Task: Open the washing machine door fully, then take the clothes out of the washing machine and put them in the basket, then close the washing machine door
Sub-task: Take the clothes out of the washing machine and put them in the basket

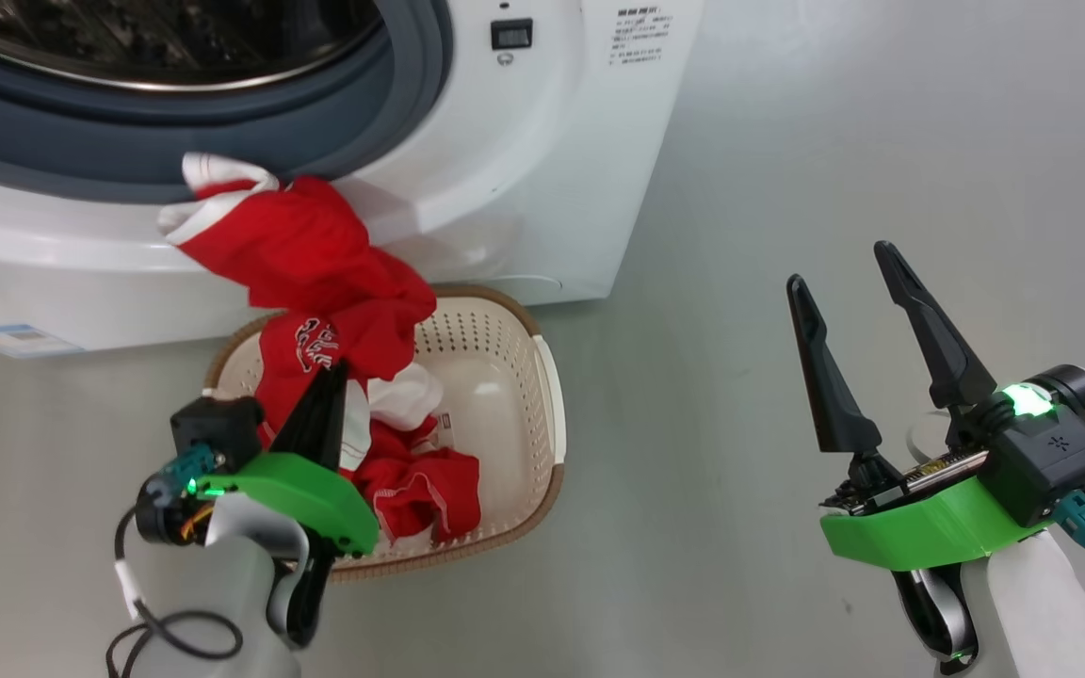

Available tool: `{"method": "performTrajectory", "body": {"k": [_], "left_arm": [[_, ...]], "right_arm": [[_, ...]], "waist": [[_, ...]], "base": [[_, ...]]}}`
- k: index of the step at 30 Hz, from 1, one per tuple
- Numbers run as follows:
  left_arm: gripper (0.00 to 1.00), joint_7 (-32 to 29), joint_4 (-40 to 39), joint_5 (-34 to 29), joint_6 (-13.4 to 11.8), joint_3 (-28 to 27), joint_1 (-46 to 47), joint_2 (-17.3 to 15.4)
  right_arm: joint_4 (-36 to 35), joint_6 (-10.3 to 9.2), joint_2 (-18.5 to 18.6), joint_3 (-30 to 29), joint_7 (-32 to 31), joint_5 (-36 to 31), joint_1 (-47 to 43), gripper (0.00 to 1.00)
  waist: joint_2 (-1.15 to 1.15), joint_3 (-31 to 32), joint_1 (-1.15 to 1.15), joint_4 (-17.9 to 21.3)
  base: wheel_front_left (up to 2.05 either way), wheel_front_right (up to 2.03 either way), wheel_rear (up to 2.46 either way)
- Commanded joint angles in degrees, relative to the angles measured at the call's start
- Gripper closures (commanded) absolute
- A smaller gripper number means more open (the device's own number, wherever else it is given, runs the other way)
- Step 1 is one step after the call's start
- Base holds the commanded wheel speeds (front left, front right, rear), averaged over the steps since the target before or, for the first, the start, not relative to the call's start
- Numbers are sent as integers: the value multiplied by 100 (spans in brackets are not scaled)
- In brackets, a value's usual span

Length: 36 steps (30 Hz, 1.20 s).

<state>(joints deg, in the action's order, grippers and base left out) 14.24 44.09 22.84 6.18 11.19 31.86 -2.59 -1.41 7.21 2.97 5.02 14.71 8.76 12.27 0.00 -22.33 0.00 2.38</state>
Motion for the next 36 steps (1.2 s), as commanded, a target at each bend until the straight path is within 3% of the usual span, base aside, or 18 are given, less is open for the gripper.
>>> {"method": "performTrajectory", "body": {"k": [1,11,16,30,32,34,35,36], "left_arm": [[100,68,46,38,59,-122,170,-72],[100,51,1678,305,98,-91,1029,-37],[100,-290,2521,452,108,-41,1400,-33],[100,-892,2958,352,-275,160,1551,-261],[88,-935,2966,382,-322,145,1535,-292],[67,-949,2971,458,-350,86,1533,-302],[51,-985,2973,497,-350,60,1529,-302],[51,-985,2973,497,-350,60,1529,-302]], "right_arm": [[-154,28,-9,158,29,-47,141,0],[-234,28,-9,182,29,-15,435,0],[-244,28,-9,271,29,38,619,0],[-190,28,-9,431,29,232,706,0],[-190,28,-9,433,29,246,715,0],[-187,28,-9,421,29,256,725,0],[-183,28,-9,415,29,258,728,0],[-183,28,-9,415,29,258,728,0]], "waist": [[0,-216,0,54],[0,-836,0,162],[0,-1028,0,280],[0,-1212,0,565],[0,-1225,0,578],[0,-1228,0,573],[0,-1224,0,569],[0,-1224,0,569]], "base": [[0,0,0],[0,0,0],[0,0,0],[0,0,0],[0,0,0],[0,0,0],[0,0,0],[0,0,0]]}}
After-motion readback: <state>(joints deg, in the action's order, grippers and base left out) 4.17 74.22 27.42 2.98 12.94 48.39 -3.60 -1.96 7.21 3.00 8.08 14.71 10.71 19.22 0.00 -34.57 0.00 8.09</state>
